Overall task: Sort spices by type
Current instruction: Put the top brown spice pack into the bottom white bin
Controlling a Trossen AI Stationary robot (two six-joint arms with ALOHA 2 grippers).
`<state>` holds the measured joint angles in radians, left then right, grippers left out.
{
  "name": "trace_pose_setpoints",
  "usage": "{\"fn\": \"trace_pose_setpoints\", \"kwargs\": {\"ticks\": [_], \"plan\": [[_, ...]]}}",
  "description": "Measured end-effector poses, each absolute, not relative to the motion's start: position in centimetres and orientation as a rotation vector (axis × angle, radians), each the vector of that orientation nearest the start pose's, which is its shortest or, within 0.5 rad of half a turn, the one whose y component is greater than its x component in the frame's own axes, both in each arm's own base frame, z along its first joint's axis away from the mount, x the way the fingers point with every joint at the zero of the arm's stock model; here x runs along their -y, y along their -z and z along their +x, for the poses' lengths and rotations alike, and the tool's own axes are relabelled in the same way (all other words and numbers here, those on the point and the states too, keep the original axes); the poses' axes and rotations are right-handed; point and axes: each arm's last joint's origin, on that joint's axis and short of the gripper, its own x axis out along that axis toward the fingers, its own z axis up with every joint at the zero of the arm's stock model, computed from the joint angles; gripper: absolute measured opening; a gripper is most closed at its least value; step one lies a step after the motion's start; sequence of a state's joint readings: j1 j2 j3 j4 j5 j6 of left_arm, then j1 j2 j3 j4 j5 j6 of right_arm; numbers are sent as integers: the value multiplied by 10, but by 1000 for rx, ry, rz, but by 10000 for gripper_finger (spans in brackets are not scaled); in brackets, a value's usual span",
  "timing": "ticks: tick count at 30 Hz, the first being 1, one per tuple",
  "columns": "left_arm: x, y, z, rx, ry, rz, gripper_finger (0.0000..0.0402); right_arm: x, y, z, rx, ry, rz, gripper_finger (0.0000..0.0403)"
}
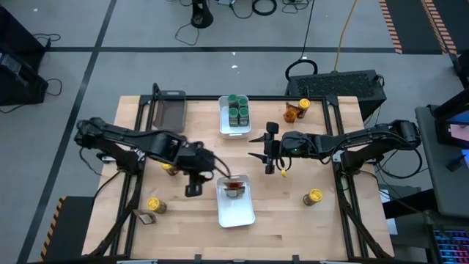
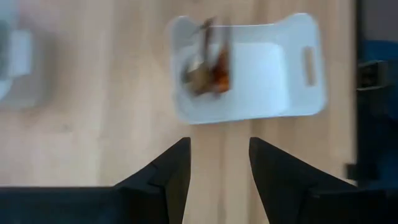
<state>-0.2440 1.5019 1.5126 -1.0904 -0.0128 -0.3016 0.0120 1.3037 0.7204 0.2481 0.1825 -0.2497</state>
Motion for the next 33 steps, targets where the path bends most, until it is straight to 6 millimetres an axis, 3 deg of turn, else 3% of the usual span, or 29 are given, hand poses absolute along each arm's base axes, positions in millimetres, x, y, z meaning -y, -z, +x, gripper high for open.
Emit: {"fn": "trace_pose_setpoints", "kwargs": {"ticks": [4, 7, 15, 19, 24, 27, 33], "plan": [[72, -350, 257, -1009, -46, -99, 168, 3, -240, 278, -371, 168, -271, 189], [73, -344, 239, -956, -84, -89, 168, 8, -240, 275, -396, 348, -248, 189], [68, -291, 209, -770, -28, -79, 168, 22, -248, 261, -495, 680, -177, 189], [62, -268, 202, -681, 37, -32, 168, 54, -272, 253, -642, 803, -92, 189], [56, -255, 194, -538, 84, 75, 168, 99, -291, 241, -829, 897, -59, 189], [50, -241, 182, -475, 94, 151, 168, 119, -300, 234, -860, 837, -26, 189], [35, -231, 157, -298, 39, 58, 168, 150, -301, 207, -954, 697, 142, 189]]}}
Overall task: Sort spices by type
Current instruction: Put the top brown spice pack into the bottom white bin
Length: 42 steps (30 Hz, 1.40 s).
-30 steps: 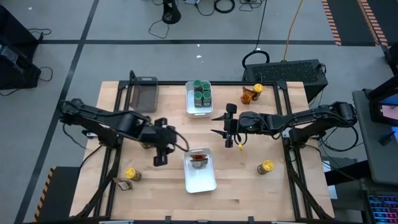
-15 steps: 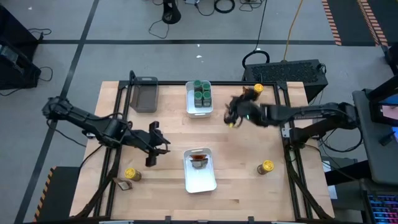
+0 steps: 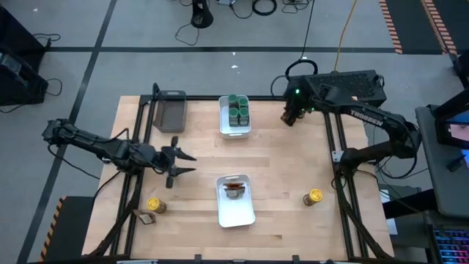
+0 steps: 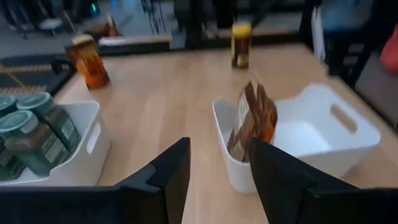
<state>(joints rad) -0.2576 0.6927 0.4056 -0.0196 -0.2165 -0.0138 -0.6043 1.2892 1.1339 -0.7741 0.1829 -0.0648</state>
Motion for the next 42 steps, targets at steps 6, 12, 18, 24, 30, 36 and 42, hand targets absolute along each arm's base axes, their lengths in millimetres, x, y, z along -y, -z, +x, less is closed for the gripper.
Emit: {"fn": "trace_pose_setpoints", "kwargs": {"ticks": [6, 12, 18, 24, 30, 36, 42], "plan": [[32, -214, 142, -114, 75, 44, 168, 172, -294, 188, -1020, 737, 195, 189], [30, -214, 137, -73, 73, 50, 168, 188, -281, 183, -1058, 654, 267, 199], [30, -214, 137, -72, 74, 50, 168, 208, -251, 191, -1187, 605, 273, 228], [30, -214, 136, -78, 77, 54, 168, 217, -224, 200, -1277, 561, 300, 246], [30, -214, 136, -79, 77, 59, 168, 225, -199, 207, -1355, 534, 323, 234], [30, -213, 136, -81, 77, 60, 168, 232, -179, 213, -1410, 541, 324, 190], [30, -214, 136, -80, 77, 59, 168, 229, -175, 217, -1459, 570, 267, 104]]}}
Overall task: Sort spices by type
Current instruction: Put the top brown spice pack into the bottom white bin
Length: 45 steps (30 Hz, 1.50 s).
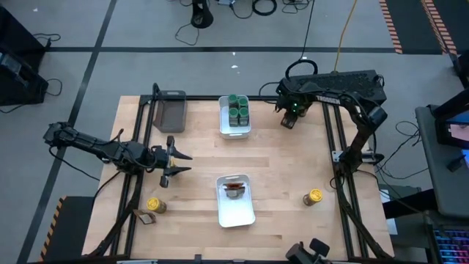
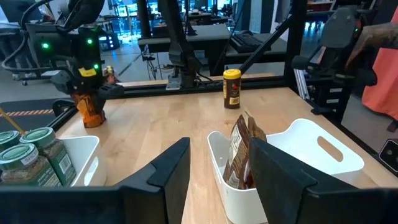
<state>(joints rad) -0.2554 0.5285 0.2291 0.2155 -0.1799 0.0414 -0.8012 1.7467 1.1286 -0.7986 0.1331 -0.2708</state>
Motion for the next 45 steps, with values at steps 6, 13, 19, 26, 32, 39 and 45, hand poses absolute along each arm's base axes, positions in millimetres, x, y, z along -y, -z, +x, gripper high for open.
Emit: {"fn": "trace_pose_setpoints", "kwargs": {"ticks": [6, 13, 19, 26, 32, 39, 45], "plan": [[30, -214, 136, -80, 77, 59, 168, 221, -183, 220, -1442, 545, 244, 15], [30, -214, 136, -79, 77, 58, 168, 206, -196, 227, -1411, 536, 219, 20], [30, -219, 137, -25, 79, 13, 168, 185, -214, 233, -1368, 521, 189, 16], [33, -224, 137, 26, 165, -32, 168, 152, -235, 245, -1285, 478, 128, 16], [35, -228, 146, 70, 140, -60, 168, 121, -241, 259, -1251, 421, 106, 16], [42, -251, 174, 43, 125, -46, 168, 81, -240, 273, -1248, 334, 75, 16], [49, -255, 208, -35, 113, 50, 168, 49, -240, 279, -1257, 226, 107, 16]]}}
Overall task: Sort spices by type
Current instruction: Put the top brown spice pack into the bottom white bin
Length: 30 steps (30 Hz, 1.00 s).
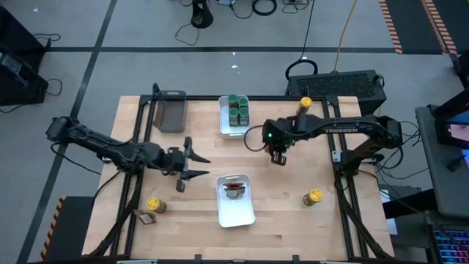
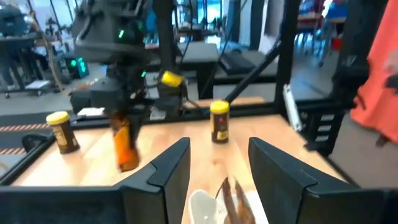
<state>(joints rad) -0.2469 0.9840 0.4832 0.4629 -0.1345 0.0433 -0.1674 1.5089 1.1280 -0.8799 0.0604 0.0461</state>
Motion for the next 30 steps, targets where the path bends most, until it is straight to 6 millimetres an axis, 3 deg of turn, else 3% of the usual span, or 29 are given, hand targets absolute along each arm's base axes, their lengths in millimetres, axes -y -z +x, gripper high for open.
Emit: {"fn": "trace_pose_setpoints", "kwargs": {"ticks": [9, 16, 20, 26, 30], "plan": [[43, -245, 267, -75, 40, 44, 168, 5, -240, 285, -1234, 104, 100, 16], [44, -224, 294, -140, 29, 53, 174, -14, -242, 289, -1187, 47, 67, 16], [47, -212, 307, -162, 29, 57, 204, -19, -243, 292, -1153, 29, 59, 16], [44, -213, 332, -97, -9, 55, 277, -22, -245, 295, -1119, 18, 56, 16], [37, -213, 349, -98, -51, 54, 302, -23, -245, 295, -1116, 15, 54, 16]]}}
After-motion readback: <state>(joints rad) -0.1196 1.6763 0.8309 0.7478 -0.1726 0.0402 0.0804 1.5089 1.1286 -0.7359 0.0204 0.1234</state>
